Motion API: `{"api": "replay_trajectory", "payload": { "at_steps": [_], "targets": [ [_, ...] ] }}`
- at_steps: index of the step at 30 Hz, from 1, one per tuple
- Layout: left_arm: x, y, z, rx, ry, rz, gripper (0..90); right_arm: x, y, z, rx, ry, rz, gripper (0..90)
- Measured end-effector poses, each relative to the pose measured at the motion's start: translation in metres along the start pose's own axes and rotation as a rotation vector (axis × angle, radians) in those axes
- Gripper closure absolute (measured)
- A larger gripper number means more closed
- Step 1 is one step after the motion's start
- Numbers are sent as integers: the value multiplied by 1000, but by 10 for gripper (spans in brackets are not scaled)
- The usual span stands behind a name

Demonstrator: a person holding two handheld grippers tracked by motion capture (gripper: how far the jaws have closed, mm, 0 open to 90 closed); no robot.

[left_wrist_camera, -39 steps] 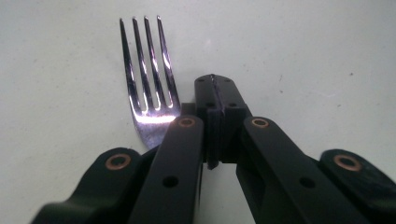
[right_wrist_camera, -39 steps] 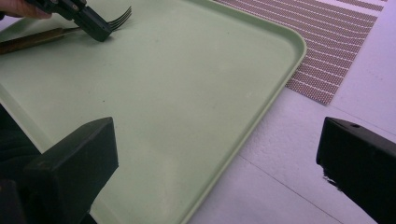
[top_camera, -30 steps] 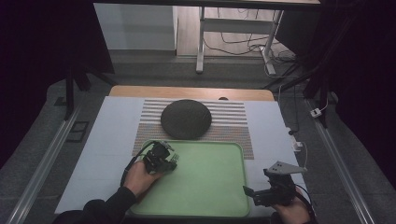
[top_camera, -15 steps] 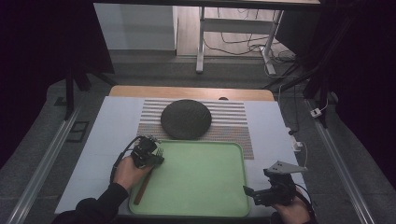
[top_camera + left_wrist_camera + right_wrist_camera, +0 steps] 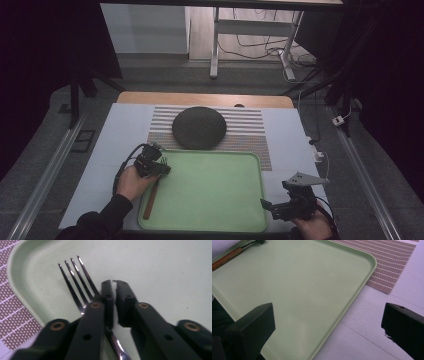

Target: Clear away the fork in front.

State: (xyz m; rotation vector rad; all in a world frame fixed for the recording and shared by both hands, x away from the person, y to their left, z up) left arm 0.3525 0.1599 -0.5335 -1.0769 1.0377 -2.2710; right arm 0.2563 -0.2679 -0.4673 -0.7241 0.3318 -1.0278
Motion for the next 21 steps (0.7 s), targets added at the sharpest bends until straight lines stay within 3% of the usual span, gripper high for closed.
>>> {"api": "replay_trajectory", "payload": {
  "at_steps": [3, 6, 8, 10, 13, 15, 18, 21],
  "targets": [
    [2, -2, 1, 4, 28, 6, 763, 0, 0, 0, -1, 1, 1, 0],
    [3, -5, 0, 28, 36, 1, 660, 1, 0, 0, -2, 3, 3, 0],
    [4, -8, 0, 40, 41, -6, 638, 1, 0, 0, -2, 3, 4, 0],
    [5, -11, -1, 54, 45, -13, 546, 1, 0, 0, -3, 3, 4, 0],
    [7, -17, -3, 76, 59, -37, 469, 0, 0, 0, -3, 3, 4, 0],
    [8, -20, -5, 87, 74, -72, 324, 0, 0, 0, -1, 4, 6, 0],
    [12, -26, -9, 104, 89, -110, 260, 0, 0, 0, -1, 4, 4, 0],
    [18, -34, -13, 121, 92, -115, 196, 0, 1, 0, -3, 6, 5, 0]
  ]
}}
Point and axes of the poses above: each handheld gripper's, and its own axes: y roughly forward along the jaws, z roughly out of its top, x roughly to its right, the point moved 2 cm from there along y, roughly forward along the jaws, and after that the axes turned 15 degrees about -z, right-handed, at the moved point
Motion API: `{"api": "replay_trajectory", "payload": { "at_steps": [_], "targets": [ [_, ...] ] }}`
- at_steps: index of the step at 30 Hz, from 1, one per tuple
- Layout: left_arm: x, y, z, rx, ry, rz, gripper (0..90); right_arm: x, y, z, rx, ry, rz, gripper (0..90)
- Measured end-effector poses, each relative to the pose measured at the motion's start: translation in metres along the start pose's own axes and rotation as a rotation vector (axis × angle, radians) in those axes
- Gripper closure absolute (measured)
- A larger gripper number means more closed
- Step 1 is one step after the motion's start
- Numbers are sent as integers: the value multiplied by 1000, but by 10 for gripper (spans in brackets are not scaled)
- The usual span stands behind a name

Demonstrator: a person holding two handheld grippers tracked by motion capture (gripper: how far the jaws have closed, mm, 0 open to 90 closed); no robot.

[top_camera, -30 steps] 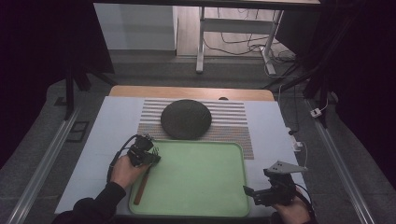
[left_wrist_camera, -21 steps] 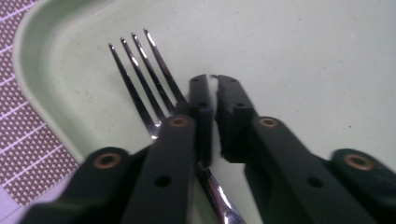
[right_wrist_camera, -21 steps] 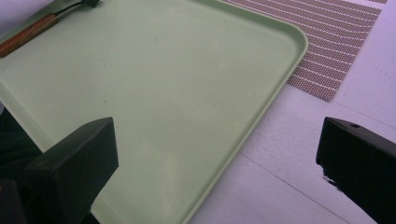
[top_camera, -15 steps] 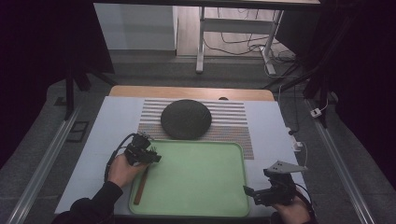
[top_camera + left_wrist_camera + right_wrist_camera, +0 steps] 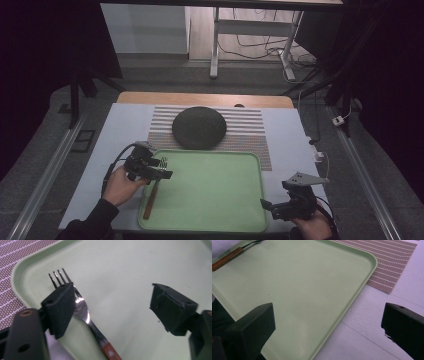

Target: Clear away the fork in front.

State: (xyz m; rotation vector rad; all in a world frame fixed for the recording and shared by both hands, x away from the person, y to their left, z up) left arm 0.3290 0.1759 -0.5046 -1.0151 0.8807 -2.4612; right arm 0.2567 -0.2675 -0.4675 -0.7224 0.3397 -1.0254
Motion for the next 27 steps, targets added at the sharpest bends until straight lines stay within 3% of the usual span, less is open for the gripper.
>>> {"api": "replay_trajectory", "payload": {
  "at_steps": [6, 13, 27],
  "targets": [
    [14, -15, -9, 69, 20, -64, 118, 0, 0, 0, 1, -2, 2, 0],
    [29, -27, -24, 90, 47, -71, 56, 0, 0, 0, 2, -3, 4, 0],
    [40, -51, -57, 167, 31, -66, 25, 0, -1, 0, -1, -3, 0, 0]
  ]
}}
Point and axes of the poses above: each handheld gripper's, and its own axes: y roughly forward along the jaws, z roughly out of its top, x roughly to its right, the point moved 2 cm from there along y, roughly forward along the jaws, and after that the axes turned 15 degrees about -z, right-handed, at the moved point
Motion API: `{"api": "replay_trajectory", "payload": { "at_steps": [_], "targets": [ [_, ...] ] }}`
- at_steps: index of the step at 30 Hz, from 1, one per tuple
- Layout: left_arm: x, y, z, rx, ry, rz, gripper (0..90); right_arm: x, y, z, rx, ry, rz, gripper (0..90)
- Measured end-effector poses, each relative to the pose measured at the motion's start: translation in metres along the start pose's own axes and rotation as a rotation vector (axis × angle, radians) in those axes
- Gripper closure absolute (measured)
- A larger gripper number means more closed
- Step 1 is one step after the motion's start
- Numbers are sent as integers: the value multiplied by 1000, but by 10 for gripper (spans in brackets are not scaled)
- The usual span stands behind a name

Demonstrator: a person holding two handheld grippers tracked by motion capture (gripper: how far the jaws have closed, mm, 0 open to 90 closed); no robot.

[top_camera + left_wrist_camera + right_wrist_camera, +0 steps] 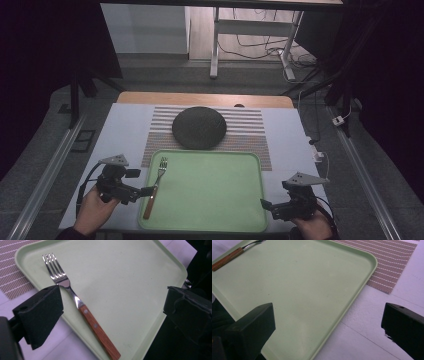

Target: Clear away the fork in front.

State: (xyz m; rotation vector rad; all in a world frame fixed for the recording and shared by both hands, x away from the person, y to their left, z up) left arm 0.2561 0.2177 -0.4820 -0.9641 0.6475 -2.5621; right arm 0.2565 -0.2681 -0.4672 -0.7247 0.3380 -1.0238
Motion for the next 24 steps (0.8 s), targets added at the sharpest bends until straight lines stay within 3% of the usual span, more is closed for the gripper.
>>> {"api": "replay_trajectory", "payload": {
  "at_steps": [18, 24],
  "targets": [
    [6, -38, -38, 86, -39, 66, 3, 0, 0, 0, -1, 3, -3, 0],
    [5, -46, -51, 84, -63, 101, 1, -1, 0, 0, 2, 6, -3, 0]
  ]
}}
Point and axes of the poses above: each handheld gripper's, and its own axes: y roughly forward along the jaws, z roughly out of its top, x roughly to its right, the point moved 2 cm from there along y, roughly forward along the jaws, and after that the axes turned 15 degrees about -z, right-handed, at the moved point
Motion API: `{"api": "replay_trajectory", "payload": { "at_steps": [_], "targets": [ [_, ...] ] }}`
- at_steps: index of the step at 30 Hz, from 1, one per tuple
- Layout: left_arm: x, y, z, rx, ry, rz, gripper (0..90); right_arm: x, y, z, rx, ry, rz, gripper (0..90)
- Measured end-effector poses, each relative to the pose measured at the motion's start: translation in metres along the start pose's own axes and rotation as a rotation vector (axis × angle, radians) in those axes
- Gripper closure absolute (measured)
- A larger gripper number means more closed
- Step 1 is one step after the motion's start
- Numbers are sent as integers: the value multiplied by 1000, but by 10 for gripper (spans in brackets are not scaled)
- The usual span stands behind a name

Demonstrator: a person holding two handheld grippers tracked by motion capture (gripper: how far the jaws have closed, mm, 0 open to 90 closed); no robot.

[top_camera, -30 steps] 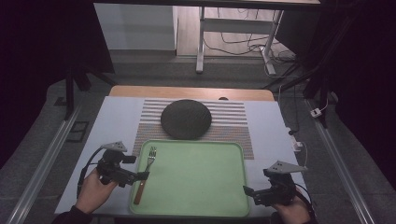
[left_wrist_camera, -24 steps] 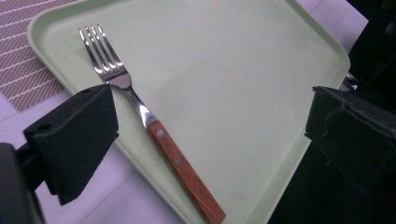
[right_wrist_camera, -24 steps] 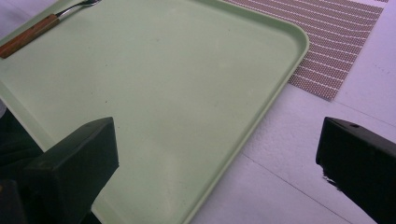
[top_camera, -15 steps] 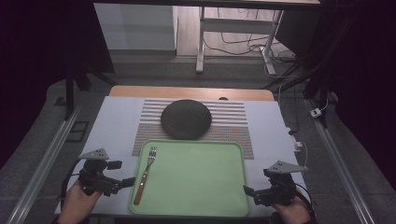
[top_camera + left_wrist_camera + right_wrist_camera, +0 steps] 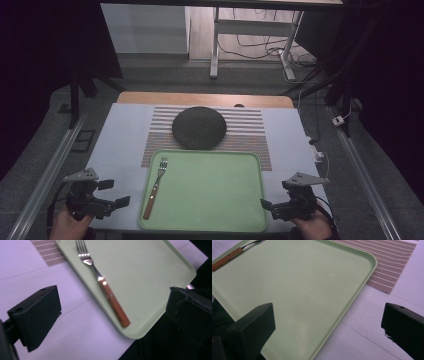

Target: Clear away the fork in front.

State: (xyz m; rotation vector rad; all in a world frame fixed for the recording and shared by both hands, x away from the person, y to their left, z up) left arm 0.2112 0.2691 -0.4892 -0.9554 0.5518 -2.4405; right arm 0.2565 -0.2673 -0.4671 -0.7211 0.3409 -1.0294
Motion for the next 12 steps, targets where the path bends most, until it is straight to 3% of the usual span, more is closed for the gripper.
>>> {"api": "replay_trajectory", "payload": {
  "at_steps": [6, 12],
  "targets": [
    [2, -2, -7, -38, -2, 61, 0, 0, 0, 0, -1, -1, -1, 0],
    [2, -1, -7, -48, -19, 78, 0, 0, 0, 0, -3, -2, -3, 0]
  ]
}}
Point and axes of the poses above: each handheld gripper's, and its own axes: y roughly forward along the jaws, z roughly out of its top, x roughly to its right, the point moved 2 cm from there along y, roughly forward along the jaws, and after that the axes turned 15 degrees about -z, right-handed, at the moved point
